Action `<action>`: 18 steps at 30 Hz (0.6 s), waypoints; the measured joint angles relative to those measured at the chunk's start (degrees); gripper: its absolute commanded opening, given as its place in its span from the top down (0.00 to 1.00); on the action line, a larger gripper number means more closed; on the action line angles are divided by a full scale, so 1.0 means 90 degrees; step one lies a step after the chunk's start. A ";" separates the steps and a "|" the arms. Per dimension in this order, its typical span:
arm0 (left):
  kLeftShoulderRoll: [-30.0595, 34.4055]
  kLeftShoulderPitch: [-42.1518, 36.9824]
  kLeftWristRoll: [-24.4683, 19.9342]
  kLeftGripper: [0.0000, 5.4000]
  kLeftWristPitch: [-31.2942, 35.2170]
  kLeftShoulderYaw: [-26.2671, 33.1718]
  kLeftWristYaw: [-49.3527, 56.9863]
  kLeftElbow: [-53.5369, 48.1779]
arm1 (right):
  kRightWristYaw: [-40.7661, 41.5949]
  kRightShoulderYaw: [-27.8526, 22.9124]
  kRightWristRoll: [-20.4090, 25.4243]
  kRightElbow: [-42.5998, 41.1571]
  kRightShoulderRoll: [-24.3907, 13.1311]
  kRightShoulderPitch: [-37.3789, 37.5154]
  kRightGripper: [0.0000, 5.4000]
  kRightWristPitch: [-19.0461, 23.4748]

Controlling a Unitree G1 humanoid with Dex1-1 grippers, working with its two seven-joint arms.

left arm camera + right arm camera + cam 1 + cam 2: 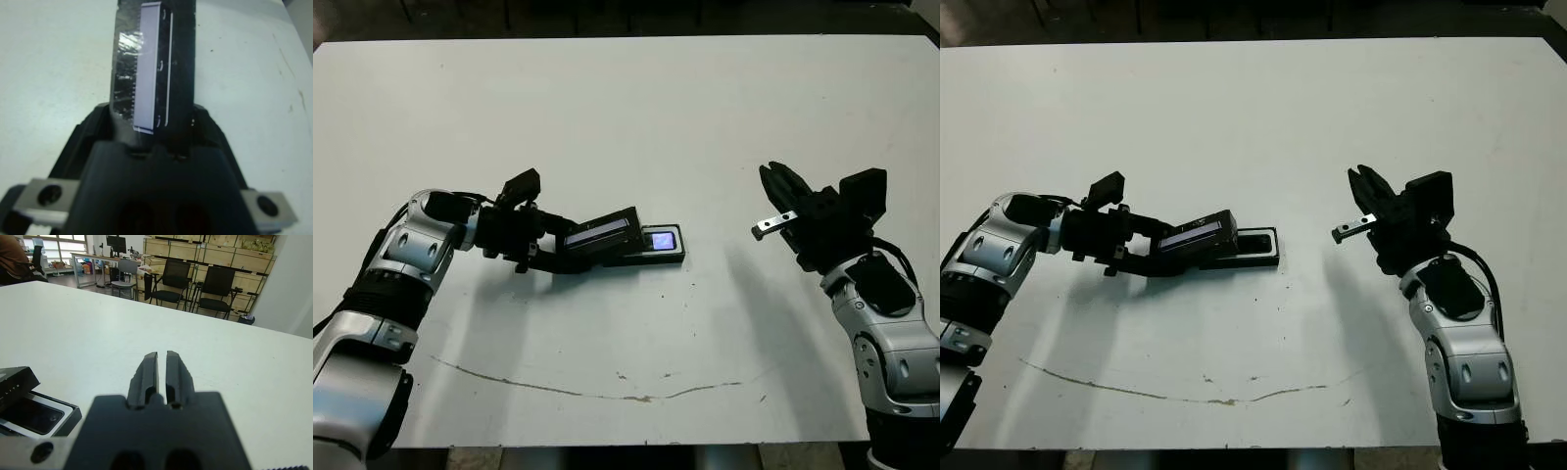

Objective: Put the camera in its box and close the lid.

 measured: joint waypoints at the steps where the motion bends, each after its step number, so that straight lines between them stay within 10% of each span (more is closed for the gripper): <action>1: -0.0003 0.0002 0.0000 0.49 0.0002 -0.0001 0.0007 -0.0008 | 0.0000 -0.0001 0.0001 -0.0013 0.0001 0.0001 1.00 0.0000; 18: -0.0610 0.0835 0.0300 0.49 -0.0508 -0.0131 0.1938 -0.1080 | -0.0008 -0.0005 0.0049 -0.0135 0.0008 0.0047 1.00 0.0059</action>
